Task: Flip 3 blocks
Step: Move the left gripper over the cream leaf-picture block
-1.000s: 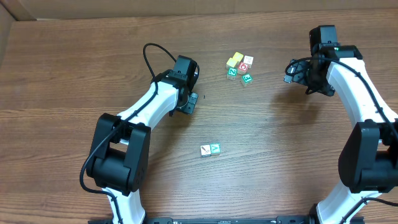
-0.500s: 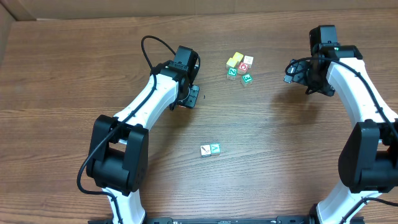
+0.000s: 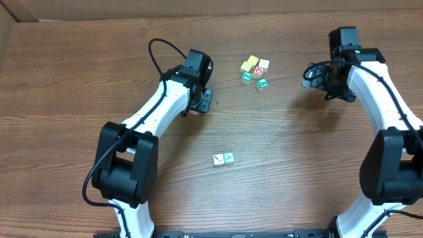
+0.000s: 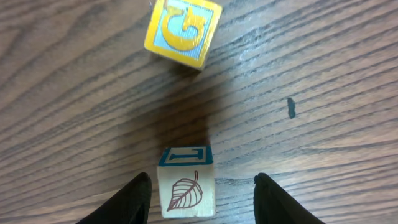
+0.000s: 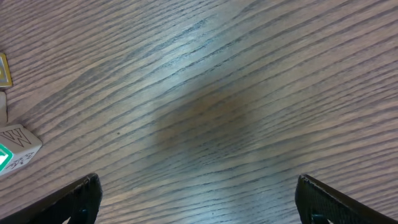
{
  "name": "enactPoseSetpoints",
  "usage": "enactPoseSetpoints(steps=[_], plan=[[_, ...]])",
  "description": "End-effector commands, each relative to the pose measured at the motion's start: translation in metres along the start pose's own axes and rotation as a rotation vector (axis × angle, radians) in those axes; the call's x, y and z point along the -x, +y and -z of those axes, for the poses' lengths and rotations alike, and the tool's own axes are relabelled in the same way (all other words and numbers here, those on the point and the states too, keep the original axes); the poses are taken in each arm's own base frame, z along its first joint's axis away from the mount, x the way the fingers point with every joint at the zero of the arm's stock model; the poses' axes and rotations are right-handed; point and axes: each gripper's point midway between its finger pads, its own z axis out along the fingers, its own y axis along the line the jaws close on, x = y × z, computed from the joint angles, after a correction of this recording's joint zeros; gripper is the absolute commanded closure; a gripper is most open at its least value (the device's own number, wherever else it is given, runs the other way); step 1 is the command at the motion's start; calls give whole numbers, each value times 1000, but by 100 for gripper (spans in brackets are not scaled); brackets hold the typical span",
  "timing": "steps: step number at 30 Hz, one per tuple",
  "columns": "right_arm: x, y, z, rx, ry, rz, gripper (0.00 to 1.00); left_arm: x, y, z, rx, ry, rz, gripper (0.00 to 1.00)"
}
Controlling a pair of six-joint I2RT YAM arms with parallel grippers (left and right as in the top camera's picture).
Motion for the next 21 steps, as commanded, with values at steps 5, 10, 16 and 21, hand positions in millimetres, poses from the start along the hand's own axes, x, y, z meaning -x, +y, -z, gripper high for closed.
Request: enactPoseSetpoints(steps=[5,10,16,21], plan=[[11,1,16,8,-51,2,0,-13,1,-12,-4,45,17,56],[11,1,16,8,-51,2,0,-18,6,-13,20,60,16,56],[11,1,16,9,-51,2,0,-19,7,-14,27,62,16,61],[11,1,16,8,-51,2,0,-24,7,-18,32,74,47,60]])
